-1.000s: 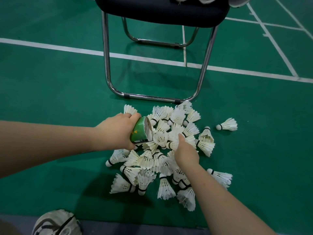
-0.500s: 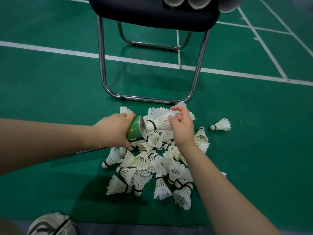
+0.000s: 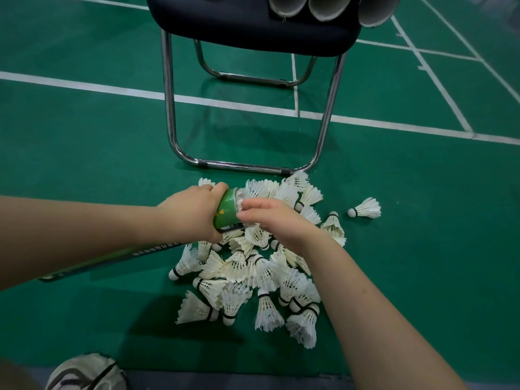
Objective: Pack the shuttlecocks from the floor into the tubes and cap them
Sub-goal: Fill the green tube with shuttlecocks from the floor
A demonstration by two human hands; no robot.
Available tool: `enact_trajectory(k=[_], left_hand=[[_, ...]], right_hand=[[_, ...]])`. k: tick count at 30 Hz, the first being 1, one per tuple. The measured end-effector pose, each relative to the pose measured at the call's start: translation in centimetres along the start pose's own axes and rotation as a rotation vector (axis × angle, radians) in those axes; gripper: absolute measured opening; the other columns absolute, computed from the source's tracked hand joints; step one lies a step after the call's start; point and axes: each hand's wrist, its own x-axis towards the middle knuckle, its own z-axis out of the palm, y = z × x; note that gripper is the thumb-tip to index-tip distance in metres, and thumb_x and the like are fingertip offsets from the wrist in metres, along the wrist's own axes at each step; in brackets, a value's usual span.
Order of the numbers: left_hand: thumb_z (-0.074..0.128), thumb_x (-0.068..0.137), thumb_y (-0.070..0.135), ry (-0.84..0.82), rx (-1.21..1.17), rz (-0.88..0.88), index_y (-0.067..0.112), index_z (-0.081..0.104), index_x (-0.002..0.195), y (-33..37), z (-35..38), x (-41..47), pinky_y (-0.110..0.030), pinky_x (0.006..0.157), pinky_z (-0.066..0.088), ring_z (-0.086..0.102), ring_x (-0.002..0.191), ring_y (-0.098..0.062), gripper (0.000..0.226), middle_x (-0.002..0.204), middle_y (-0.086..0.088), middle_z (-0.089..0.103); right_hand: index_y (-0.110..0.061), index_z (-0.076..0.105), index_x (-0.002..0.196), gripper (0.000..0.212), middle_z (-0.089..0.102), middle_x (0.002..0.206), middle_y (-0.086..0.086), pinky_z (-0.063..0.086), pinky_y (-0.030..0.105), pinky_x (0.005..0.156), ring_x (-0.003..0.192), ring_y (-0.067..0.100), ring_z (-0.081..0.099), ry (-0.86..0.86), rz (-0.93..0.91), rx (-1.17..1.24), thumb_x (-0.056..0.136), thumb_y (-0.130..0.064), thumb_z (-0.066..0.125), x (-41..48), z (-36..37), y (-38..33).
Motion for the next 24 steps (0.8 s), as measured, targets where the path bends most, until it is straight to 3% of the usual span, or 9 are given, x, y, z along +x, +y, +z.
enact_trajectory(k=[3, 5, 9, 11, 14, 17, 20, 22, 24], left_hand=[[0.074, 0.065, 0.042, 0.033, 0.007, 0.057, 0.019, 0.032, 0.126, 0.4, -0.1, 0.2, -0.037, 0.076, 0.051, 0.051, 0.092, -0.019, 0.078, 0.104, -0.001, 0.051], [0.073, 0.063, 0.043, 0.037, 0.038, 0.100, 0.020, 0.034, 0.125, 0.6, -0.1, 0.3, -0.038, 0.076, 0.050, 0.051, 0.095, -0.020, 0.077, 0.105, -0.001, 0.052], [0.070, 0.066, 0.045, 0.016, 0.178, 0.146, 0.021, 0.033, 0.128, 0.3, 0.2, 0.5, -0.034, 0.079, 0.046, 0.049, 0.100, -0.020, 0.076, 0.109, 0.000, 0.051], [0.067, 0.068, 0.041, 0.033, 0.187, 0.141, 0.022, 0.034, 0.126, -0.1, 0.2, 1.0, -0.035, 0.080, 0.047, 0.049, 0.099, -0.021, 0.069, 0.108, 0.000, 0.052], [0.069, 0.065, 0.039, 0.054, 0.154, 0.104, 0.021, 0.037, 0.122, -0.2, -0.1, 2.1, -0.039, 0.080, 0.050, 0.051, 0.097, -0.022, 0.067, 0.103, -0.001, 0.053], [0.071, 0.065, 0.040, 0.036, 0.157, 0.094, 0.021, 0.036, 0.121, 0.1, 0.1, 2.9, -0.040, 0.079, 0.049, 0.050, 0.095, -0.022, 0.068, 0.101, -0.001, 0.051], [0.071, 0.066, 0.040, 0.016, 0.132, 0.075, 0.021, 0.035, 0.122, -0.4, 0.5, 3.4, -0.040, 0.077, 0.050, 0.049, 0.092, -0.022, 0.069, 0.100, -0.001, 0.050], [0.072, 0.066, 0.040, 0.002, 0.122, 0.058, 0.021, 0.035, 0.123, -1.0, 0.7, 3.5, -0.040, 0.076, 0.051, 0.049, 0.092, -0.021, 0.070, 0.101, -0.001, 0.051], [0.072, 0.066, 0.040, -0.013, 0.132, 0.039, 0.021, 0.036, 0.123, -1.5, 0.8, 3.6, -0.041, 0.076, 0.052, 0.050, 0.093, -0.022, 0.070, 0.102, -0.002, 0.052]], right_hand=[[-0.008, 0.066, 0.095, 0.020, 0.062, 0.097, 0.007, 0.041, 0.032, 0.087, 0.089, 0.017, 0.055, -0.088, -0.021, -0.026, 0.075, -0.011, 0.062, 0.7, 0.8, 0.0], [-0.006, 0.061, 0.087, 0.025, 0.056, 0.091, 0.010, 0.042, 0.036, 0.079, 0.084, 0.021, 0.051, -0.133, 0.025, -0.122, 0.063, -0.013, 0.063, 1.3, 1.3, 0.1], [-0.007, 0.058, 0.087, 0.014, 0.055, 0.088, 0.008, 0.039, 0.034, 0.075, 0.083, 0.020, 0.048, -0.228, 0.046, -0.141, 0.074, -0.005, 0.064, 2.6, 2.0, 0.9], [-0.004, 0.058, 0.090, 0.014, 0.058, 0.088, 0.010, 0.043, 0.033, 0.076, 0.081, 0.021, 0.053, -0.098, -0.014, 0.157, 0.078, -0.009, 0.061, 3.3, 2.3, 1.6], [-0.006, 0.059, 0.092, 0.023, 0.060, 0.083, 0.008, 0.046, 0.033, 0.071, 0.076, 0.019, 0.056, 0.119, 0.008, 0.795, 0.091, -0.025, 0.046, 4.1, 1.5, 1.9], [-0.009, 0.060, 0.079, 0.025, 0.063, 0.071, 0.004, 0.046, 0.032, 0.068, 0.069, 0.018, 0.059, 0.290, 0.026, 0.946, 0.092, -0.026, 0.046, 4.5, 0.2, 2.2], [-0.013, 0.063, 0.082, 0.016, 0.062, 0.071, 0.001, 0.047, 0.026, 0.068, 0.069, 0.015, 0.061, 0.512, 0.062, 0.750, 0.091, -0.016, 0.050, 5.1, -0.7, 3.1], [-0.018, 0.065, 0.093, 0.018, 0.064, 0.081, -0.003, 0.045, 0.024, 0.062, 0.064, 0.013, 0.057, 0.605, 0.127, 0.271, 0.091, -0.012, 0.049, 5.3, -1.1, 4.9], [-0.026, 0.063, 0.108, 0.031, 0.061, 0.104, -0.007, 0.040, 0.023, 0.050, 0.057, 0.011, 0.048, 0.505, 0.178, -0.177, 0.089, -0.007, 0.047, 5.7, -0.7, 7.5]])
